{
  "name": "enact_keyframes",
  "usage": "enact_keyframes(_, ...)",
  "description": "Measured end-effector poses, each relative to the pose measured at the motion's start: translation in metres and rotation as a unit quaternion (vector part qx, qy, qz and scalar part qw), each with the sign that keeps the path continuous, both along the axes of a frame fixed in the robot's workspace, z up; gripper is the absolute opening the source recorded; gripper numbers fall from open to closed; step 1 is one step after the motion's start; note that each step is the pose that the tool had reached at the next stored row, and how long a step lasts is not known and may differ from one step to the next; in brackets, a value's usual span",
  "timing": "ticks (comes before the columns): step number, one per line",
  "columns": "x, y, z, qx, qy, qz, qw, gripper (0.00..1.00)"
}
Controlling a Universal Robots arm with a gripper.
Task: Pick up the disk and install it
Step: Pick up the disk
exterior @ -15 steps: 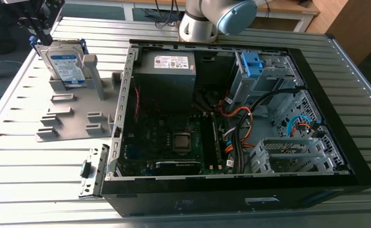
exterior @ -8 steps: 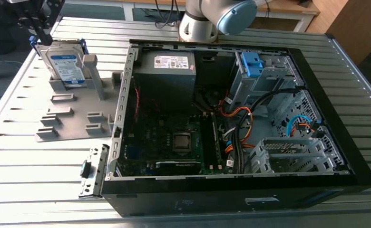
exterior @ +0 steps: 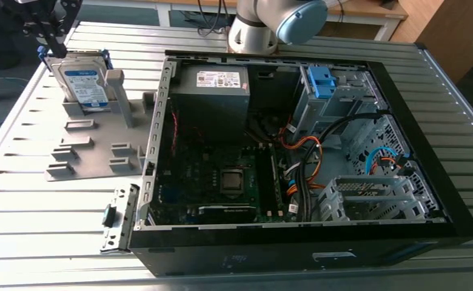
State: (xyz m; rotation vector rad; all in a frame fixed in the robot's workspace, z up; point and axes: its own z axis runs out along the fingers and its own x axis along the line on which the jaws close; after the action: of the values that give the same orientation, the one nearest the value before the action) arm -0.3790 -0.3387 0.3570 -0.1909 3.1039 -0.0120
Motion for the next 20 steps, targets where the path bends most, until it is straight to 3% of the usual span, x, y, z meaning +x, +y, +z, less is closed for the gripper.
enact_keyframes(10, 0.0, 0.0, 0.0, 0.0, 0.0, 0.029, 0.99959, 0.11)
enact_keyframes(20, 0.0, 0.0, 0.0, 0.0, 0.0, 0.053, 0.99859, 0.11)
